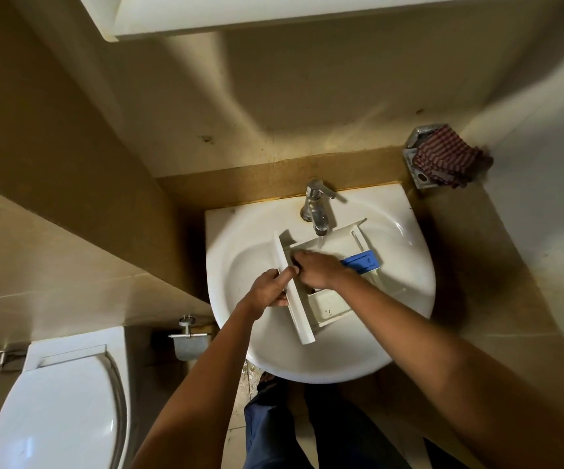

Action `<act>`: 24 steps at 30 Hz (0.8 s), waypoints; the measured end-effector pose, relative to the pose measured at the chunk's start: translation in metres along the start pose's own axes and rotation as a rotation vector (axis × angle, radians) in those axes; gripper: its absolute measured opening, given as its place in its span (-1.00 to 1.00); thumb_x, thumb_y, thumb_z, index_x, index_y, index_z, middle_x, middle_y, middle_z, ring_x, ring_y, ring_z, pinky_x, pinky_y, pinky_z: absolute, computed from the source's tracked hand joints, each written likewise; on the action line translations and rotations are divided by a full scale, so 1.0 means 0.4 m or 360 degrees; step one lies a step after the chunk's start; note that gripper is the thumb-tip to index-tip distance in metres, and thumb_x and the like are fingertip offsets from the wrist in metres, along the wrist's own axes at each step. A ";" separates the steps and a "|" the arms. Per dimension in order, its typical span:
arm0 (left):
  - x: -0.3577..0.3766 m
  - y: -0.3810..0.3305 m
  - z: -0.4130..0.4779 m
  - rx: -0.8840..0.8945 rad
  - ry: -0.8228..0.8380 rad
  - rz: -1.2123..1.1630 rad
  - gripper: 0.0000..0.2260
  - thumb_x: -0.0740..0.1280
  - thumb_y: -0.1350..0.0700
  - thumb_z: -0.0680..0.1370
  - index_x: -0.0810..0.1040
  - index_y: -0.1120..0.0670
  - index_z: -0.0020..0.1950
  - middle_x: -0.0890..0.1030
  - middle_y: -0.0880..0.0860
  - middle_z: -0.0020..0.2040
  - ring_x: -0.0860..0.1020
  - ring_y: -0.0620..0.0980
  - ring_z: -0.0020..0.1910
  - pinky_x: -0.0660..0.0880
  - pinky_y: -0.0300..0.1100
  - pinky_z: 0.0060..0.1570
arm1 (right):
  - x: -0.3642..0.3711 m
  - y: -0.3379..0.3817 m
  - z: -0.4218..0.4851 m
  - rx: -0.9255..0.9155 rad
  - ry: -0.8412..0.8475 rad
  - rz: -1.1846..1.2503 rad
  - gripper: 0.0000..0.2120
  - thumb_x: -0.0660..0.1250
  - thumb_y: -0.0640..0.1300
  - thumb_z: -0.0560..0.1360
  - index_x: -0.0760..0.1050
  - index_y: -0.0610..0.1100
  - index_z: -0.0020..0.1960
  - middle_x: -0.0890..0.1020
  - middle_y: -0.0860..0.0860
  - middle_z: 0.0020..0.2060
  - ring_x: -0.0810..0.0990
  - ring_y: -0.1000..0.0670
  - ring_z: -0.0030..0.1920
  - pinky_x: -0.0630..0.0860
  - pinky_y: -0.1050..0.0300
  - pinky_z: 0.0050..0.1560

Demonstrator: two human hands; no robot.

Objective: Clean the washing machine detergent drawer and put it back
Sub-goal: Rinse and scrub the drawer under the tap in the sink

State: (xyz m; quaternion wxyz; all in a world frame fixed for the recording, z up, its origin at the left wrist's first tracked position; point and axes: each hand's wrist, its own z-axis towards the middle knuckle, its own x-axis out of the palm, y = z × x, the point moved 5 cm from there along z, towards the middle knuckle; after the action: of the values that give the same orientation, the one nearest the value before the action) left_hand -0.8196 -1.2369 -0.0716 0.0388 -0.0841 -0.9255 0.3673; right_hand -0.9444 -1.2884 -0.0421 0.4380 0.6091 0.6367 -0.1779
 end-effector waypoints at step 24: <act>-0.011 0.006 -0.009 0.0065 -0.0045 0.0035 -0.56 0.36 -0.20 0.42 0.57 0.13 0.07 0.68 0.17 0.01 0.68 0.04 -0.14 0.62 -0.19 -0.17 | -0.066 -0.107 -0.078 -0.0269 -0.0080 0.0302 -0.79 0.29 -0.13 0.55 0.64 0.02 0.11 0.68 0.10 -0.10 0.58 0.12 -0.10 0.43 0.25 -0.13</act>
State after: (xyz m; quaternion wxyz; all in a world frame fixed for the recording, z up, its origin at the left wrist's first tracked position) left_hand -0.8146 -1.2334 -0.0708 0.0234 -0.0884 -0.9172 0.3878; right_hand -0.9982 -1.2894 -0.0178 0.5183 0.6229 0.5779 -0.0966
